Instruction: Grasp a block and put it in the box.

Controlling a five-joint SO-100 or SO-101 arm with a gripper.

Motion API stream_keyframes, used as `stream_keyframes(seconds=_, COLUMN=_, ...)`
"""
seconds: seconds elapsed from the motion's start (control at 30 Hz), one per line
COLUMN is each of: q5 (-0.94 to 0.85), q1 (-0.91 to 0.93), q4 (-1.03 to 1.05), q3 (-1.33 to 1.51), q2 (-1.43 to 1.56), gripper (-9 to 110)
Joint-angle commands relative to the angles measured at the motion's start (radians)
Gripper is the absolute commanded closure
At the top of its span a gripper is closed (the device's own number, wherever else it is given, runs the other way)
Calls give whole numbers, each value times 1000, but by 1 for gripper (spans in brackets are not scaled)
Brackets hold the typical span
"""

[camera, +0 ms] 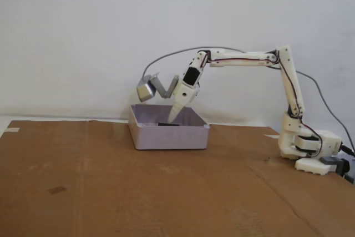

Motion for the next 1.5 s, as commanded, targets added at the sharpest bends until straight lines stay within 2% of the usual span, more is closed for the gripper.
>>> stream_keyframes(seconds=0.0, q5=-8, q1=-8, q4=-17, q3=-146, q2=91, gripper=85)
stream_keyframes(seconds=0.1, q5=-9, q1=-11, q4=-17, q3=-163, q2=92, gripper=76)
stream_keyframes(seconds=0.2, q5=-11, q1=-23, q4=-17, q3=-179, q2=92, gripper=72)
stream_keyframes(seconds=1.2, q5=-9, q1=-152, q4=-17, q3=-512, q2=92, gripper=72)
stream_keyframes(seconds=1.3, q5=-9, q1=-173, q4=-17, q3=-525, q2=92, gripper=76)
stream_keyframes(seconds=1.47, q5=-9, q1=-192, q4=-17, q3=-554, q2=92, gripper=91)
